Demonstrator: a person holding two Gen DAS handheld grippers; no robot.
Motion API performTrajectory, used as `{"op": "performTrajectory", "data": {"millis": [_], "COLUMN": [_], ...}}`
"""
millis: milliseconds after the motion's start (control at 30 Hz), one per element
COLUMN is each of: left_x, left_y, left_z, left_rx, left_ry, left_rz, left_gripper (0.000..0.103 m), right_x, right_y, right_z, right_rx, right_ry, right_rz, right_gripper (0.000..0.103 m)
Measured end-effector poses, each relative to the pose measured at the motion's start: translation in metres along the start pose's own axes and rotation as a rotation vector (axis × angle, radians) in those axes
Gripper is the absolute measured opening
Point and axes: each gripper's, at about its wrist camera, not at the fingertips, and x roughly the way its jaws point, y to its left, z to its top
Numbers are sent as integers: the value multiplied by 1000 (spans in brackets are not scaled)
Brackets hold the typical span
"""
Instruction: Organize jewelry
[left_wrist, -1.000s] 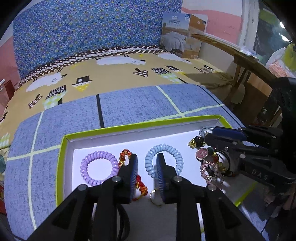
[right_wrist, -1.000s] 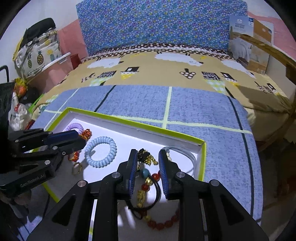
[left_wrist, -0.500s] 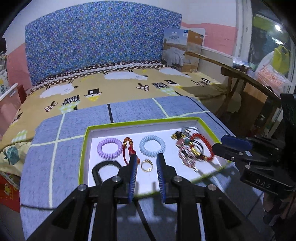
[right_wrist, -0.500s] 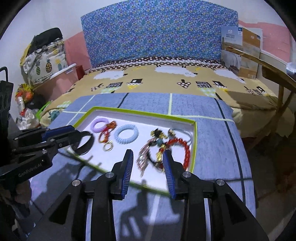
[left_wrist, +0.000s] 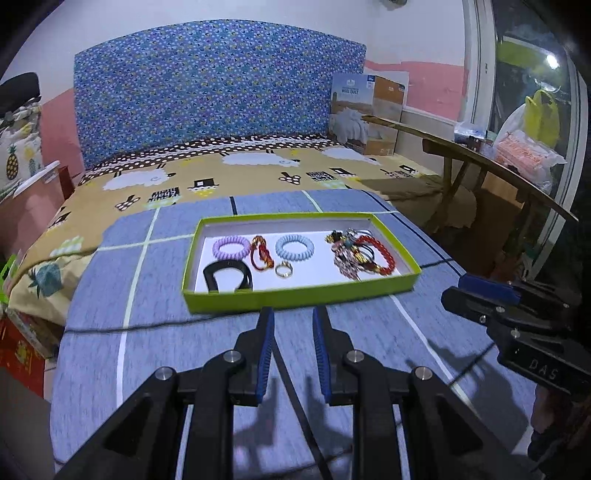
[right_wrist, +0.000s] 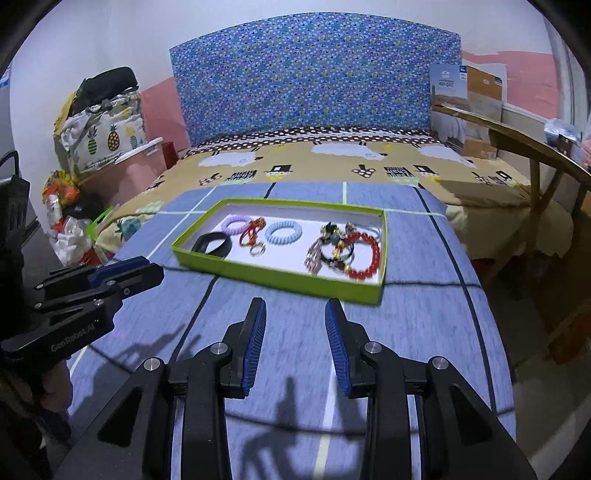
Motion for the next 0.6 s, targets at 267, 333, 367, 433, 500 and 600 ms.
{"op": "performTrajectory", "data": {"millis": [267,333,367,433,500,600], "left_x": [-30,-35,-38,-41,-44,-47], "left_y": [-7,-6,-6,-6,-5,-4], "left_z": [-28,-33,-36,-42,-47,-55], "left_rx": [-5,-8,-10,-10,-18,-25], "left_ry": [-11,-12,-10,-7,-6,1], "left_rz": [32,40,48,68,76,84], "left_gripper": [22,22,22,23,23,23], "right_x": [-29,-35,-38,-42,-45,-47], "right_y": [16,19,20,22,24,28], "right_z": [-26,-32,-34,-38,-43,-49], "right_rx": [-10,-9,-10,-8,-1,-6], "right_ry": [-10,-13,-16,-20,-22,-16], "right_rz": [-15,-20,-22,-26,-26,-30], "right_gripper": [34,34,34,34,34,34]}}
